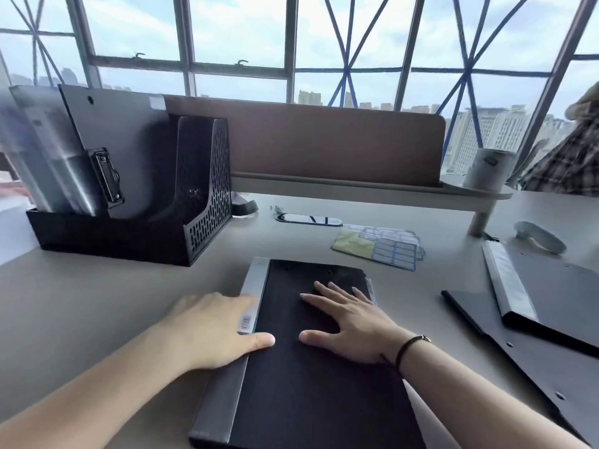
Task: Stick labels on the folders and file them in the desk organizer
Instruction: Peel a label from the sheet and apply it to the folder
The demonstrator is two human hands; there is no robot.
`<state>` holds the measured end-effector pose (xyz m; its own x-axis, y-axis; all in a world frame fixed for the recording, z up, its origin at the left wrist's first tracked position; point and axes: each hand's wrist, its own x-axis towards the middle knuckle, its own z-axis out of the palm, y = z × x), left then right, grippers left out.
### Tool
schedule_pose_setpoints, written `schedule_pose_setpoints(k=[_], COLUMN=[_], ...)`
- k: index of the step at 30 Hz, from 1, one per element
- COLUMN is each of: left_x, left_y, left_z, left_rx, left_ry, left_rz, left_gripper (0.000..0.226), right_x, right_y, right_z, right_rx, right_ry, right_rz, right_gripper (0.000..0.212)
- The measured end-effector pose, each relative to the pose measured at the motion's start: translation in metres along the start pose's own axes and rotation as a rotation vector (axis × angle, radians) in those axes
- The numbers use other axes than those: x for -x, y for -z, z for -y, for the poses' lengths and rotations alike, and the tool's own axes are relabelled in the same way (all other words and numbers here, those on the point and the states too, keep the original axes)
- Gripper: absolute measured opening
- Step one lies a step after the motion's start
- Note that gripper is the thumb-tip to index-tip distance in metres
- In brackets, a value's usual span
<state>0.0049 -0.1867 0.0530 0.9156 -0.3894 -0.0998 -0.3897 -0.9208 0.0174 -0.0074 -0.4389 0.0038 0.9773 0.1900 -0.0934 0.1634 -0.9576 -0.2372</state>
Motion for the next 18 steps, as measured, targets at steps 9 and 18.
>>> schedule_pose_setpoints(k=[9, 18], left_x=[-0.122, -0.203], left_y=[-0.018, -0.008], left_z=[-0.016, -0.043], left_rx=[0.037, 0.28], left_ry=[-0.182, -0.212], left_rz=[-0.023, -0.006], left_gripper=[0.071, 0.074], right_x=[-0.007, -0.069], right_y=[0.004, 0.031], right_z=[-0.017, -0.08], right_rx=[-0.078, -0.369], right_ry=[0.094, -0.369], right_rz=[-0.039, -0.397], right_gripper=[0.087, 0.057])
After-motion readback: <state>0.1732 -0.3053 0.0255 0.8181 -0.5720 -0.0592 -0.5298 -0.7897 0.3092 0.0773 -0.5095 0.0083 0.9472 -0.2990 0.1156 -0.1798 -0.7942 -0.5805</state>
